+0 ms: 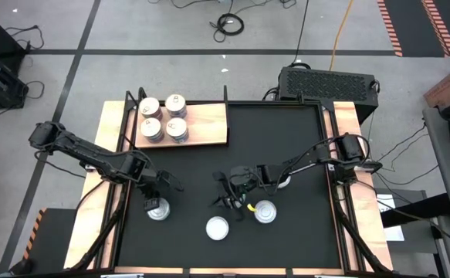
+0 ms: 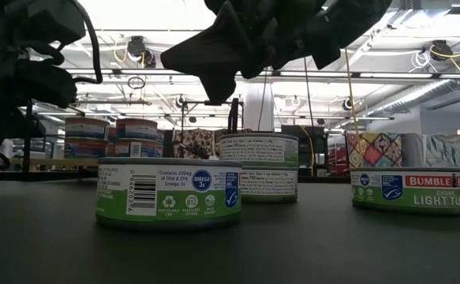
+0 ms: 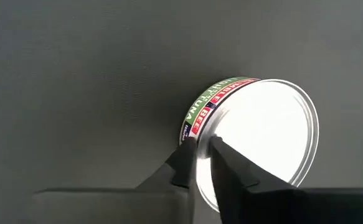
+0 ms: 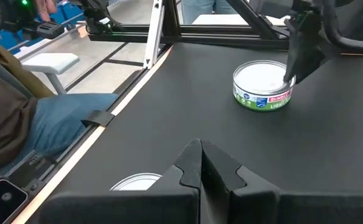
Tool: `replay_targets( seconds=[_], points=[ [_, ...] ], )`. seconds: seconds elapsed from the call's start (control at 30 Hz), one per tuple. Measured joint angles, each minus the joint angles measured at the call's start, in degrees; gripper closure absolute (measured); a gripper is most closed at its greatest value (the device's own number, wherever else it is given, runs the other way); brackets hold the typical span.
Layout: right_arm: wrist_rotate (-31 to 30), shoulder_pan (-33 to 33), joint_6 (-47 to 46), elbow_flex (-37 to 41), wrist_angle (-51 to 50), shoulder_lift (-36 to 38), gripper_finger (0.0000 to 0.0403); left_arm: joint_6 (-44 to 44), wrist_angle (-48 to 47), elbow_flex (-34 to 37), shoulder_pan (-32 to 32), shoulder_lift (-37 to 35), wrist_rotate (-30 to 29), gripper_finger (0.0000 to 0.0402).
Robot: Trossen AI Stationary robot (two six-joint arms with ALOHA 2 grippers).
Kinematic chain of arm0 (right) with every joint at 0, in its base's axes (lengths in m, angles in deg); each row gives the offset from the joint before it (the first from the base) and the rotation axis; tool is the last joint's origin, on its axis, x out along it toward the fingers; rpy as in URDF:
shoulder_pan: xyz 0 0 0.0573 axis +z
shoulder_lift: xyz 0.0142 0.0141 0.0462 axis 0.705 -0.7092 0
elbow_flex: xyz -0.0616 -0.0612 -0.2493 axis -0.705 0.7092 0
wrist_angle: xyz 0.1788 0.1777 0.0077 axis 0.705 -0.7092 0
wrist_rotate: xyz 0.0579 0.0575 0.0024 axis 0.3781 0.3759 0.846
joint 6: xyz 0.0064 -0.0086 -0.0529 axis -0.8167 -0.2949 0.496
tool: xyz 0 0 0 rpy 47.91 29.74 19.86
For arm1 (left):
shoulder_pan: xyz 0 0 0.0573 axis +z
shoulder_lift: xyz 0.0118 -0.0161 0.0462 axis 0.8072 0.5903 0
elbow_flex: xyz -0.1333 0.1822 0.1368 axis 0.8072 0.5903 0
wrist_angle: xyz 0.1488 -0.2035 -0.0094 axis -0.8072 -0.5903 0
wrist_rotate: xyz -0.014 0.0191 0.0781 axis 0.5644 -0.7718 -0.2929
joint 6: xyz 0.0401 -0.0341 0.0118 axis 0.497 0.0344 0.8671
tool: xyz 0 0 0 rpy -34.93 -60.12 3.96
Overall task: Stack canned seafood by type on shelf
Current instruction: Put the green tuna can on the shelf
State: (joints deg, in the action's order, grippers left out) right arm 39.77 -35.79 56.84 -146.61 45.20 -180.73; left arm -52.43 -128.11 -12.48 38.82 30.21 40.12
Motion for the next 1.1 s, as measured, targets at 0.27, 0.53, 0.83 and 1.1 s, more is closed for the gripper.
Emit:
replay_targets(
  seconds=[0.27,0.53,0.83,1.1],
  points=[
    [-0.12,0.0,0.02,0.0,-0.01,0.0,0.0403,0.05,-0.14,0.04,0.0,0.02,0.05,0.0399],
    [0.08,0.0,0.24,0.0,-0.09,0.0,0.0403,-0.63,-0.21,0.1,2.04,-0.33,1.56,0.04],
    [0.13,-0.5,0.48,0.02,-3.7,0.86,0.0403,-0.37,-0.53,-2.47,6.71,-1.37,3.29,0.0401],
    [0.26,-0.85,0.48,0.02,-5.59,0.96,0.0403,-0.23,1.42,-3.08,9.47,-1.4,5.38,0.0401]
  ],
)
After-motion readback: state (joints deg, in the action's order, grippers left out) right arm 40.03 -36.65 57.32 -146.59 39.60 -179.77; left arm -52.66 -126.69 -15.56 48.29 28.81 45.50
